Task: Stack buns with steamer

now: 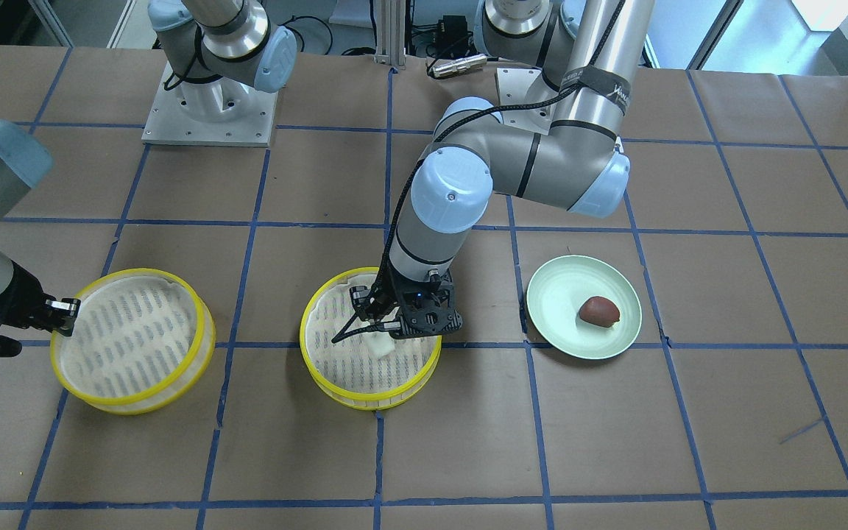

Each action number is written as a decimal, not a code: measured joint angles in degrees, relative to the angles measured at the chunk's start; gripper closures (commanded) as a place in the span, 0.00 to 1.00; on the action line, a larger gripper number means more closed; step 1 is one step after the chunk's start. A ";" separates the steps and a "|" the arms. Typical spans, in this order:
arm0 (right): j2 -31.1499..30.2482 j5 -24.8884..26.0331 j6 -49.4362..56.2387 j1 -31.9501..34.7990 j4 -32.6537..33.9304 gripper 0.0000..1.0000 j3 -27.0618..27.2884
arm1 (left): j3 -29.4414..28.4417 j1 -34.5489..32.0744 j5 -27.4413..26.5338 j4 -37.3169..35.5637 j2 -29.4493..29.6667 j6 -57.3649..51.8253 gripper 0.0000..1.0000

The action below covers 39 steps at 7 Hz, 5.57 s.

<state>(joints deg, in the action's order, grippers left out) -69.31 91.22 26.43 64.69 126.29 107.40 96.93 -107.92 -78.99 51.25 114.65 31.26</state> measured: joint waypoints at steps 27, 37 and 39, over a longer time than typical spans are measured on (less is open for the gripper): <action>-2.46 -2.42 -56.29 37.01 -14.29 0.62 -9.14 | -6.59 10.19 13.06 22.42 -5.81 -2.78 0.01; -19.12 -0.80 -33.37 27.54 -39.18 0.01 -20.88 | -12.71 10.26 -8.61 41.37 -19.56 -16.29 0.01; -19.94 -0.17 -28.86 27.22 -47.16 0.01 -26.48 | -14.29 10.43 -13.11 45.04 -20.62 -21.80 0.00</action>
<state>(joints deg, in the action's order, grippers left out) -89.25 91.05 -2.43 91.91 79.14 80.92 82.64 -97.50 -92.10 96.29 94.03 9.46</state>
